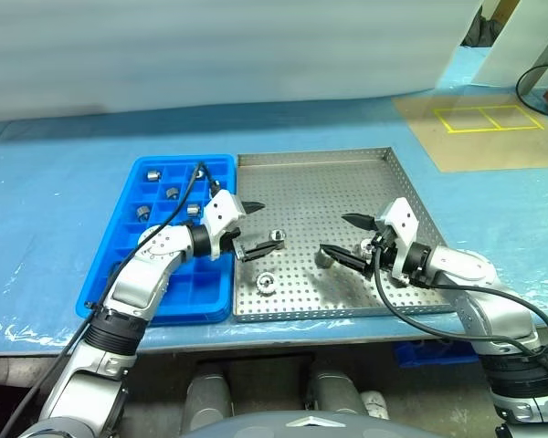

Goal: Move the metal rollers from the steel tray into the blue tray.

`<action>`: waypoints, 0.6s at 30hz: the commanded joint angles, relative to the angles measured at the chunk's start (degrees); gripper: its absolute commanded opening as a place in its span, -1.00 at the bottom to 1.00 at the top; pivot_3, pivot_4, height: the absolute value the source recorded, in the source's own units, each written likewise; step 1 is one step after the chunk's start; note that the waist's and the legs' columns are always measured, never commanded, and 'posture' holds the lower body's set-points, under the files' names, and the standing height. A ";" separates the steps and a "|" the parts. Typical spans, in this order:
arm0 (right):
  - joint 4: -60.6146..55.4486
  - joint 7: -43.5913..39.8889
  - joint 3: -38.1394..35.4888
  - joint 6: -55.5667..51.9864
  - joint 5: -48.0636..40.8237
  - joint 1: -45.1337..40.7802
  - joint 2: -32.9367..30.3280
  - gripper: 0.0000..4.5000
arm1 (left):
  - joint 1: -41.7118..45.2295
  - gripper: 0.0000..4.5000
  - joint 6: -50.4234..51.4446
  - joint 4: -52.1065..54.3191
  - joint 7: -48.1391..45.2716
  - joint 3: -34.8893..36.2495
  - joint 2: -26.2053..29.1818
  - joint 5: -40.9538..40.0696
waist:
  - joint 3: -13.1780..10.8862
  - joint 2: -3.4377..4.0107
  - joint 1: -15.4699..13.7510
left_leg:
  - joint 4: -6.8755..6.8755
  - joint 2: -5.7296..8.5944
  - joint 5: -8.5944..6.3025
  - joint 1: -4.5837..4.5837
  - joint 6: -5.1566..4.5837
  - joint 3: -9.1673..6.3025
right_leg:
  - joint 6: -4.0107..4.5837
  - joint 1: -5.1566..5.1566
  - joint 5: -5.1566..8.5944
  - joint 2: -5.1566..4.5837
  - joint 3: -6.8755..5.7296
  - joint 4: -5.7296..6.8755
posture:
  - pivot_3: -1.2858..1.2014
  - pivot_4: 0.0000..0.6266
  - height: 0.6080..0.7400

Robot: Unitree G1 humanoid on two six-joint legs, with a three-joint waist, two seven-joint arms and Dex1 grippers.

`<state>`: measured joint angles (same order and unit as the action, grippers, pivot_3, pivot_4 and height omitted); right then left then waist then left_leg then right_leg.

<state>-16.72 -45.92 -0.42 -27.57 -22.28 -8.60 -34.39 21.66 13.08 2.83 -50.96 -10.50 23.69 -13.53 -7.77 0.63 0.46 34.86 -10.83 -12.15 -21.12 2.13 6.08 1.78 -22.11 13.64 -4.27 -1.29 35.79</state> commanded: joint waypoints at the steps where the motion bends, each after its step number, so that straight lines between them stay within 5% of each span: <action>1: -2.98 0.18 -0.33 -0.13 -0.88 -1.07 -0.05 0.98 | 1.30 1.00 0.40 0.40 0.62 0.39 0.59 0.71 | 0.00 0.00 0.00 | 0.00 0.00 0.00 0.00 0.00 0.00 | 0.00 0.00 0.00 0.00 0.00 0.00 | -0.13 -0.52 1.00; 18: -3.75 1.20 -0.13 -1.97 -0.65 -0.54 -0.32 0.98 | 15.06 1.00 6.13 -12.42 -0.80 -8.50 0.37 11.12 | 0.00 0.00 -0.04 | 0.00 0.00 0.01 0.00 -0.01 0.05 | 0.00 -0.01 0.00 0.00 0.02 0.00 | -0.15 -0.52 1.00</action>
<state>-17.25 -44.79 -0.31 -29.49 -22.31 -8.59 -34.42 34.72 18.78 -8.64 -50.95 -18.09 23.51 -3.76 -7.77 0.63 0.42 34.86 -10.82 -12.14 -21.12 2.12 6.13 1.78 -22.12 13.64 -4.26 -1.27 35.79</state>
